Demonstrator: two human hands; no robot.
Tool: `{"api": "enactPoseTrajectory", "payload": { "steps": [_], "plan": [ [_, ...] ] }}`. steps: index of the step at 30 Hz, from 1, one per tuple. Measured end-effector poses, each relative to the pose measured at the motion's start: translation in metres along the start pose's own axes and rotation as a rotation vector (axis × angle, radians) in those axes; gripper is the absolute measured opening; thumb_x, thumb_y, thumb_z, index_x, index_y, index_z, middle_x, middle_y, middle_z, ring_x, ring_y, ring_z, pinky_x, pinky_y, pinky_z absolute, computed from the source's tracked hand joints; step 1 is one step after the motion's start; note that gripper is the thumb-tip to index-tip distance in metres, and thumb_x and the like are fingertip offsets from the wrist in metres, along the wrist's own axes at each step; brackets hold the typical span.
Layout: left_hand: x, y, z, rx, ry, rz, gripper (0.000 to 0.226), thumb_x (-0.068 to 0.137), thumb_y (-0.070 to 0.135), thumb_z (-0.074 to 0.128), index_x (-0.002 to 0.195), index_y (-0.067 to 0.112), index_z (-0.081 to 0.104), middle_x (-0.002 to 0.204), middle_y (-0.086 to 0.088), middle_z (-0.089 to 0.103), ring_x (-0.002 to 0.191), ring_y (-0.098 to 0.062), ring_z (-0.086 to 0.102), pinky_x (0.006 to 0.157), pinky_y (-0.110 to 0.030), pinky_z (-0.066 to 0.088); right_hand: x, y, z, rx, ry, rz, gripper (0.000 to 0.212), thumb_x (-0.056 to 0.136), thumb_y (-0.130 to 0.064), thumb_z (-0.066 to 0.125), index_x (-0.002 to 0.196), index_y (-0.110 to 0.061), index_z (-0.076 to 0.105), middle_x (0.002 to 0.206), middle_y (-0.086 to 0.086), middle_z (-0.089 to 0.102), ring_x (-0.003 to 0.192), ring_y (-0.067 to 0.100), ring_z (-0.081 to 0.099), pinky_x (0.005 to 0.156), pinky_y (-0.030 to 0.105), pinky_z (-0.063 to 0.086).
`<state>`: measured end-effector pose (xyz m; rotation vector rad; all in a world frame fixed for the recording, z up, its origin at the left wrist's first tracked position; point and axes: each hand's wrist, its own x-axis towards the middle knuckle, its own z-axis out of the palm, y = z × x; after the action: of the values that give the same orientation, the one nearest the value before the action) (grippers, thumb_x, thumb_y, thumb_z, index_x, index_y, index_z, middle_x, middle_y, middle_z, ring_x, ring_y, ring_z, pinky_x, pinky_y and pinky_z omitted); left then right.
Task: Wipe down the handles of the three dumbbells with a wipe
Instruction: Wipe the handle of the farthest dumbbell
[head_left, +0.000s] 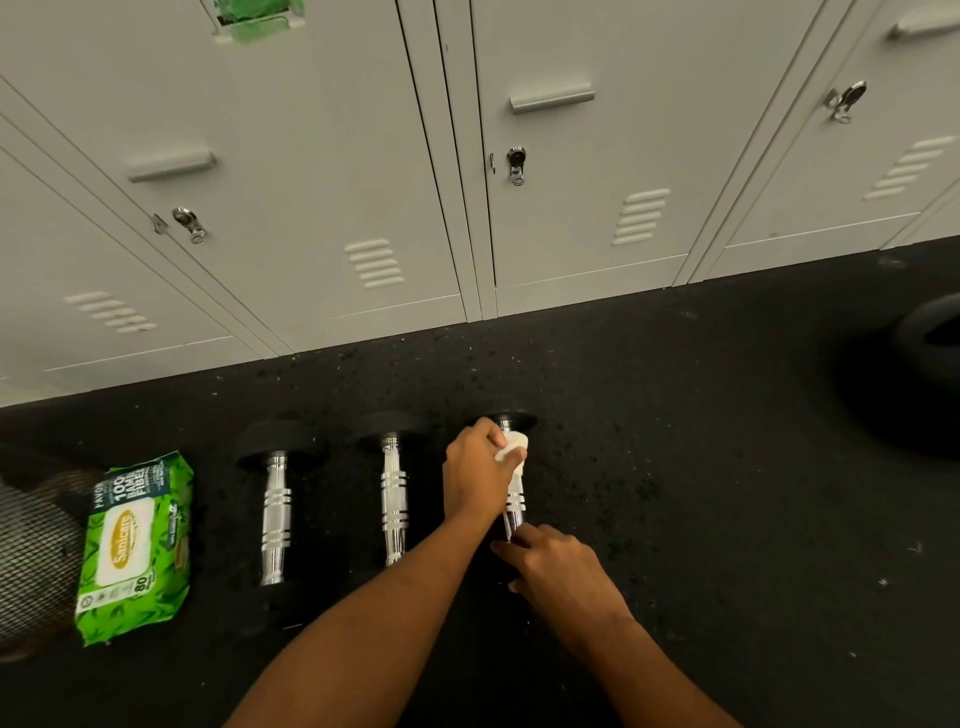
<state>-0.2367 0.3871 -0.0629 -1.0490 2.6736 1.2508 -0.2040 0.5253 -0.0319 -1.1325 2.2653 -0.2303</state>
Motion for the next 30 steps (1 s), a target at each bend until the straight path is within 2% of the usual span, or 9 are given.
{"api": "enactPoseTrajectory", "payload": {
  "steps": [4,8,16,19,24,28,30],
  "plan": [
    [0.003,0.004,-0.001,0.057,0.024,0.012,0.02,0.08,0.032,0.078,0.081,0.022,0.06,0.091,0.005,0.057,0.076,-0.014,0.061,0.063,-0.023,0.046,0.001,0.0,-0.001,-0.017,-0.013,0.002,0.056,0.096,-0.024,0.056,0.147,-0.025,0.032,0.143,0.007,0.039,0.123,0.024,0.043,0.093,0.038,0.048],
    [-0.009,0.001,-0.003,0.084,0.0,0.041,0.022,0.081,0.031,0.076,0.076,0.021,0.057,0.089,0.007,0.057,0.077,-0.012,0.06,0.062,-0.018,0.04,0.001,-0.001,-0.001,-0.024,-0.008,0.006,0.056,0.096,-0.024,0.056,0.147,-0.025,0.033,0.141,0.006,0.04,0.121,0.024,0.045,0.092,0.038,0.049],
    [-0.042,-0.009,-0.003,0.124,-0.181,0.01,0.03,0.078,0.032,0.078,0.066,0.03,0.05,0.09,0.008,0.064,0.08,-0.005,0.061,0.066,-0.019,0.048,0.0,-0.002,-0.007,-0.003,-0.035,0.0,0.044,0.096,-0.024,0.056,0.139,-0.02,0.047,0.143,0.003,0.039,0.122,0.021,0.044,0.095,0.035,0.046],
    [-0.038,-0.01,-0.007,0.205,-0.219,0.077,0.028,0.078,0.035,0.078,0.068,0.028,0.052,0.09,0.009,0.065,0.081,-0.006,0.063,0.068,-0.024,0.051,0.0,-0.003,-0.008,0.002,-0.029,0.0,0.043,0.096,-0.023,0.056,0.138,-0.02,0.047,0.143,0.003,0.04,0.12,0.021,0.045,0.092,0.034,0.047],
    [-0.016,0.002,-0.007,0.469,-0.182,0.402,0.016,0.09,0.037,0.064,0.091,0.022,0.057,0.1,0.004,0.062,0.089,-0.017,0.064,0.074,-0.032,0.053,0.0,-0.003,-0.008,0.01,-0.021,-0.009,0.052,0.096,-0.023,0.055,0.145,-0.025,0.037,0.145,0.004,0.038,0.121,0.021,0.045,0.092,0.034,0.046],
    [0.003,0.007,-0.001,0.589,-0.138,0.547,0.022,0.096,0.033,0.055,0.113,0.02,0.059,0.115,0.001,0.058,0.104,-0.018,0.06,0.079,-0.032,0.053,0.0,-0.003,-0.009,0.008,-0.037,-0.003,0.056,0.097,-0.023,0.054,0.148,-0.026,0.031,0.146,0.006,0.037,0.124,0.023,0.043,0.094,0.037,0.046],
    [0.009,0.005,0.0,0.639,-0.119,0.613,0.028,0.096,0.028,0.057,0.123,0.019,0.058,0.124,0.0,0.054,0.112,-0.017,0.053,0.085,-0.03,0.052,-0.001,-0.002,-0.009,0.002,-0.036,0.002,0.056,0.097,-0.024,0.054,0.148,-0.025,0.03,0.144,0.006,0.038,0.123,0.023,0.043,0.093,0.037,0.046]
  ]
}}
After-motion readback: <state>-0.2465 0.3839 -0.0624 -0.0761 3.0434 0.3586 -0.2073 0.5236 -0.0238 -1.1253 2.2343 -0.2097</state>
